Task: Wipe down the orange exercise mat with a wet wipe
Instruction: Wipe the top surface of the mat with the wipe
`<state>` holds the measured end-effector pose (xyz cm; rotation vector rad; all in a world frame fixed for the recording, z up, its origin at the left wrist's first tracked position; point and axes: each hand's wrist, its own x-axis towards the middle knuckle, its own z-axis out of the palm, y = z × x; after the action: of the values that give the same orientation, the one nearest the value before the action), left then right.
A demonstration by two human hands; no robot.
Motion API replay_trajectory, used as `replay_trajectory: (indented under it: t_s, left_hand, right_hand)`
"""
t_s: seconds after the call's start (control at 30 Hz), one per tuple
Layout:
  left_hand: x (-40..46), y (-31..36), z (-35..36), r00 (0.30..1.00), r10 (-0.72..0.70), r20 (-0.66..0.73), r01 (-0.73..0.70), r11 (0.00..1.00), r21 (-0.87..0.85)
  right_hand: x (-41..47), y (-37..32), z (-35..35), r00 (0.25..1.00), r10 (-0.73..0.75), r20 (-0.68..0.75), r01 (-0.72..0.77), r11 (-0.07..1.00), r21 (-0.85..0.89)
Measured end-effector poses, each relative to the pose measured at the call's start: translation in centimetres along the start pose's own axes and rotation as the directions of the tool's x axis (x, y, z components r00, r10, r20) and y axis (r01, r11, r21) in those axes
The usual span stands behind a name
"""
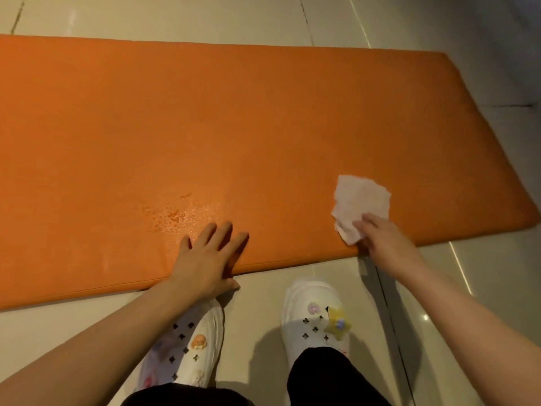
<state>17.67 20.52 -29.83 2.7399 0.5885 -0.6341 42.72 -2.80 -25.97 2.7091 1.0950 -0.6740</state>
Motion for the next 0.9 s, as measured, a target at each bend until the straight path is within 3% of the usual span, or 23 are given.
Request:
replay_trajectory:
  t_s: [0.07, 0.23, 0.33, 0.43, 0.5, 0.6, 0.67, 0.73, 0.9]
  left_hand:
    - [0.8, 0.0, -0.6, 0.996, -0.055, 0.064, 0.051, 0.997, 0.053]
    - [0.6, 0.0, -1.1, 0.997, -0.023, 0.067, 0.021, 0.999, 0.029]
    - [-1.4, -0.5, -1.5, 0.988, 0.086, -0.126, -0.09, 0.996, -0.02]
    - [-3.1, -1.4, -1.5, 0.895, 0.155, -0.419, -0.187, 0.982, -0.035]
    - [-3.7, -1.8, -1.5, 0.874, 0.144, -0.465, -0.196, 0.978, -0.066]
    - [-4.3, -3.0, -0.9, 0.952, 0.087, -0.293, -0.086, 0.996, 0.016]
    - [-4.5, -3.6, -0.4, 0.964, 0.11, -0.242, -0.089, 0.992, 0.094]
    - [-4.6, -4.0, -1.1, 0.931, 0.125, -0.343, -0.093, 0.99, 0.107]
    - [-6.8, -3.5, -6.5, 0.761, 0.138, -0.634, -0.095, 0.99, 0.102]
  right_hand:
    - [-0.4, 0.1, 2.2, 0.989, 0.036, 0.141, -0.035, 0.999, -0.008]
    - [0.3, -0.3, 3.1, 0.995, 0.031, 0.09, -0.027, 0.999, -0.047]
    - [0.9, -0.1, 2.8, 0.998, -0.002, 0.064, 0.009, 0.994, -0.111]
    - [0.8, 0.4, 2.3, 0.988, -0.119, -0.098, 0.105, 0.985, -0.14]
    - [0.2, 0.7, 1.8, 0.969, -0.137, -0.203, 0.097, 0.976, -0.195]
    - [-0.9, 0.9, 0.7, 0.915, -0.195, -0.353, 0.11, 0.963, -0.246]
    - [-1.3, 1.0, 0.0, 0.886, -0.218, -0.409, 0.13, 0.964, -0.233]
    - [-1.4, 0.8, -0.1, 0.884, -0.193, -0.425, 0.119, 0.974, -0.194]
    - [-1.4, -0.8, 1.7, 0.92, -0.079, -0.384, 0.084, 0.996, -0.003]
